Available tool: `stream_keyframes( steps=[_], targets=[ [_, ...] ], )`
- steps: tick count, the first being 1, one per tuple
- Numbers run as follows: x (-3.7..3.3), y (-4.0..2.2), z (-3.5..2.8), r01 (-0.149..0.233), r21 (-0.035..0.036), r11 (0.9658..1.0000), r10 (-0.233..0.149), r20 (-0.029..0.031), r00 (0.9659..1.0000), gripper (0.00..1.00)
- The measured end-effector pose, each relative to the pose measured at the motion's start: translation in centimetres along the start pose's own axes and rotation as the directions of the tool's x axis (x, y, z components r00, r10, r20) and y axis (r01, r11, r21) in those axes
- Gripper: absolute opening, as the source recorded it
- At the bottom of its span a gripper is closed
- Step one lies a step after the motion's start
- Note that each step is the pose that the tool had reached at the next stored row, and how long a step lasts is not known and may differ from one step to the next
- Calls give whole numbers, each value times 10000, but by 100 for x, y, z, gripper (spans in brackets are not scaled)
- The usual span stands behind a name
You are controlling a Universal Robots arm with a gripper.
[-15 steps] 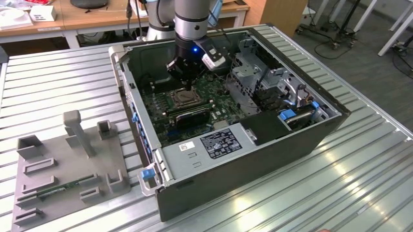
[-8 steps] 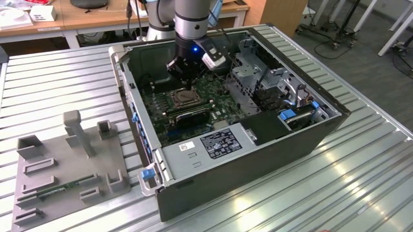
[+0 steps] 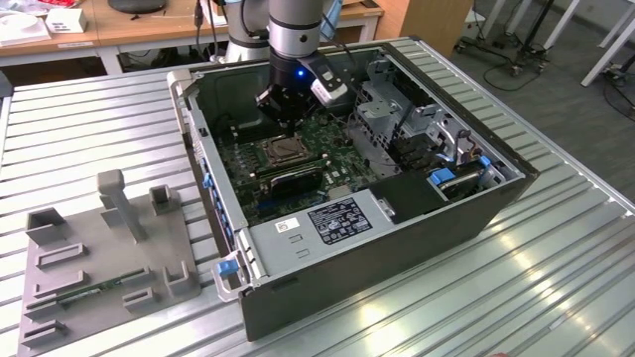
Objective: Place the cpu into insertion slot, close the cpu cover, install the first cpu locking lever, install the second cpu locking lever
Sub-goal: 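Install the second cpu locking lever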
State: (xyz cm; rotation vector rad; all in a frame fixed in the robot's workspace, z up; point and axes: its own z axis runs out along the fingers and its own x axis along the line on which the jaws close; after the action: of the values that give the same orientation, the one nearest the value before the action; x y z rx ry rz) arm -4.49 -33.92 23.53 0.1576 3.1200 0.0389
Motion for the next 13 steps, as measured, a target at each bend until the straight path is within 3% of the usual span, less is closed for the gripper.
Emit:
stream_keyframes(
  steps=[13],
  targets=[
    [0, 0, -13, 1, 41, 10000, -1, 3, 10000, 11]
  ],
)
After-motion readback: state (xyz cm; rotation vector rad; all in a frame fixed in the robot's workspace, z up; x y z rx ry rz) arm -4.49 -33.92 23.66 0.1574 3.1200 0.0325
